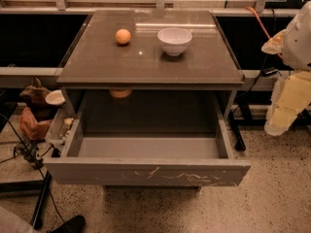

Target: Close top drawer

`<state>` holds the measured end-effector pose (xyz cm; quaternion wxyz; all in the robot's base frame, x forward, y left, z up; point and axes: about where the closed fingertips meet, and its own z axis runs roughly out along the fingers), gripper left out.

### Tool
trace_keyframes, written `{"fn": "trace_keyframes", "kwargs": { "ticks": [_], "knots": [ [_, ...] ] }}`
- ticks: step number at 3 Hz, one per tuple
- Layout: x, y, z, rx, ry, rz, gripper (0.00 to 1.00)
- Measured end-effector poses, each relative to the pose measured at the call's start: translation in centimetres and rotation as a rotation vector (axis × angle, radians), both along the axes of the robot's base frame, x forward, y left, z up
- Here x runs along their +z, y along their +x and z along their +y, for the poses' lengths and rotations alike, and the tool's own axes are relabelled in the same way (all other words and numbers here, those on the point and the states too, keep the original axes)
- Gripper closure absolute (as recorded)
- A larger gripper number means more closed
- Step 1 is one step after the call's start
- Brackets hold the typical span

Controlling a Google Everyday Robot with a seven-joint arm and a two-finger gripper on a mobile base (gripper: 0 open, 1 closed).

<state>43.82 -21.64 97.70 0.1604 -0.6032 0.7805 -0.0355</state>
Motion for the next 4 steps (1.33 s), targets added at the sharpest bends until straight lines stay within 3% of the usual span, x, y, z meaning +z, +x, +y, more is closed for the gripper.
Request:
{"fn": "trace_keyframes", "kwargs": {
  "ticks": [1, 2, 3, 4],
  "knots": [
    [0.0, 0.0, 0.0, 0.000, 0.001, -0.002, 0.00],
    [-2.4, -2.5, 0.7, -0.013, 0.040, 0.046, 0.00],
    [-7.4, -7.8, 1.9, -0.013, 0.163, 0.140, 0.00],
    [-12.6, -12.2, 2.4, -0.027, 0.224, 0.275, 0.00]
  ]
}}
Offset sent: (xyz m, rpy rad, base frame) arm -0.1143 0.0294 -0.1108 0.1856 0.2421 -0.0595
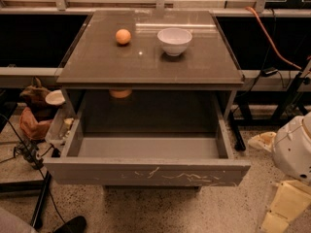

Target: Close top drawer

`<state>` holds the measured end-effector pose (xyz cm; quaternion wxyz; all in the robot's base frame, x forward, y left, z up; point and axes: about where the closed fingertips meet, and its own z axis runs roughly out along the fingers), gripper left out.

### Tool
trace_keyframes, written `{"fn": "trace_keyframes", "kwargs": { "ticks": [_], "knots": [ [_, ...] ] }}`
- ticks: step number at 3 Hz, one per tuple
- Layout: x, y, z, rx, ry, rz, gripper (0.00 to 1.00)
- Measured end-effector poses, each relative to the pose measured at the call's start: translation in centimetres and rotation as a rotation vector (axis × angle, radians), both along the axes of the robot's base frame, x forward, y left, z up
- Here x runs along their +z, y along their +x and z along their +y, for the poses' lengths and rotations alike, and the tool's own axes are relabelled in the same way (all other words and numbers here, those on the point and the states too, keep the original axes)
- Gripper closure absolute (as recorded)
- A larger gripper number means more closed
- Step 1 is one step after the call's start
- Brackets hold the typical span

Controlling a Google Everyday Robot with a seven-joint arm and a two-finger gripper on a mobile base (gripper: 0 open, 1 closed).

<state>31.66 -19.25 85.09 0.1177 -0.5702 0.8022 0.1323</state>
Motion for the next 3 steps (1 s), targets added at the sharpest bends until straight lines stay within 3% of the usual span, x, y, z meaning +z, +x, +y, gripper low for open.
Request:
{"fn": "trace_keyframes", "kwargs": {
  "ticks": [1, 2, 3],
  "knots": [
    [0.0, 0.0, 0.0, 0.000, 0.000, 0.000, 0.00],
    [-4.2, 0.0, 1.7, 0.020, 0.050, 0.036, 0.00],
    [-11.3, -0.1, 4.9, 0.087, 0.111, 0.077, 0.00]
  ]
}}
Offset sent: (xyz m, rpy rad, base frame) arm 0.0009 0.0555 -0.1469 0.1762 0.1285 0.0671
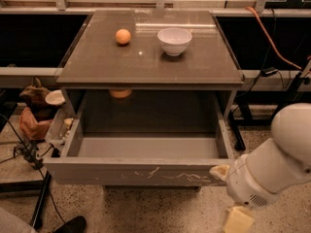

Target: Close top drawer

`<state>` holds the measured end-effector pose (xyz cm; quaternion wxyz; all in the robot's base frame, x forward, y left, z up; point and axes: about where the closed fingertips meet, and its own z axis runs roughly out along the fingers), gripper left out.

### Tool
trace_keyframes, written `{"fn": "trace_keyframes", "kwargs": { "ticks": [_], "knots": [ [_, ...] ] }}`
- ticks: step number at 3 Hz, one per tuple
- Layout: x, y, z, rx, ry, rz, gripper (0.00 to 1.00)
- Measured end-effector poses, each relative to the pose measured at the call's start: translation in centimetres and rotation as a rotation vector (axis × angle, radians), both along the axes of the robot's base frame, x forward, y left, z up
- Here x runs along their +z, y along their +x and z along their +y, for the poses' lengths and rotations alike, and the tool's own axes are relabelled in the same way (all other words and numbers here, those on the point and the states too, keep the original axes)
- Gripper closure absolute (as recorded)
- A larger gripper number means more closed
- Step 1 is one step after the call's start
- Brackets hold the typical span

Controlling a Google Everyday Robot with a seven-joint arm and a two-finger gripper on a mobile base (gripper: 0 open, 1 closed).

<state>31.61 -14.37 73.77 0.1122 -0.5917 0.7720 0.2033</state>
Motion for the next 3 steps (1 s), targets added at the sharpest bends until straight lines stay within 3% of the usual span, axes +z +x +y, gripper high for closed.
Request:
{"fn": "trace_keyframes", "kwargs": {
  "ticks": [1, 2, 3],
  "knots": [
    [-6.1, 0.8, 3.5, 0.089, 0.051, 0.005, 0.00],
    [-6.0, 0.7, 3.4, 0.089, 0.049, 0.005, 0.00],
    [-6.9, 3.4, 4.3, 0.114, 0.089, -0.038, 0.00]
  ]
}}
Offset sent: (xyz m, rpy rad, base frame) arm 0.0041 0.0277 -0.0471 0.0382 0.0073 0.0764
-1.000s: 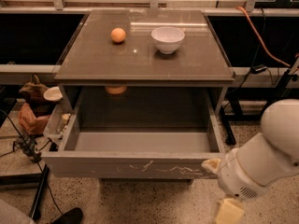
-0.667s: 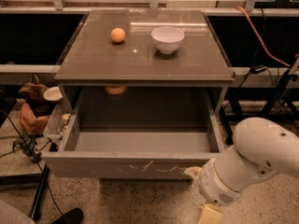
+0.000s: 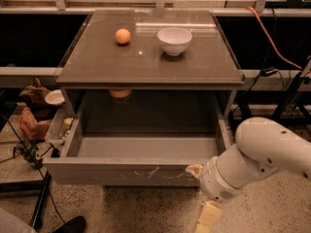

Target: Close top drawer

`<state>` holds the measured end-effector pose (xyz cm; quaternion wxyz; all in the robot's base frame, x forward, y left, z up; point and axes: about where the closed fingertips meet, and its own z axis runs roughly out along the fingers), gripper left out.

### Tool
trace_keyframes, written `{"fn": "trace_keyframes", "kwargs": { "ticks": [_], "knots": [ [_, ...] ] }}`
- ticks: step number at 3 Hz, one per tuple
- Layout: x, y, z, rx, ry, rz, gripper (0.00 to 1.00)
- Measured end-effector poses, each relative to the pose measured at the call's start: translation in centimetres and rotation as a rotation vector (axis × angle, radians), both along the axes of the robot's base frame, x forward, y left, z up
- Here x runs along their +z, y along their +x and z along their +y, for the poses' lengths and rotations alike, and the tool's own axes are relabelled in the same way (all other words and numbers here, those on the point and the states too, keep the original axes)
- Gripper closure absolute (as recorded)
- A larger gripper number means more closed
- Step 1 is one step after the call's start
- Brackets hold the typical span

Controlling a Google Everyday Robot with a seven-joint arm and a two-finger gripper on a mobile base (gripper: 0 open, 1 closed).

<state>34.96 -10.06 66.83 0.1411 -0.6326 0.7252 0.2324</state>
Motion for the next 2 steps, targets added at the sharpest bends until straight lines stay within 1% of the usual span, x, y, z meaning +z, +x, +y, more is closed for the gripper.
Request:
{"fn": "trace_keyframes", "kwargs": {
  "ticks": [1, 2],
  "knots": [
    [-0.83, 3.31, 1.21, 0.031, 0.040, -0.052, 0.00],
    [-0.82, 3.32, 1.21, 0.031, 0.040, -0.052, 0.00]
  ]
}}
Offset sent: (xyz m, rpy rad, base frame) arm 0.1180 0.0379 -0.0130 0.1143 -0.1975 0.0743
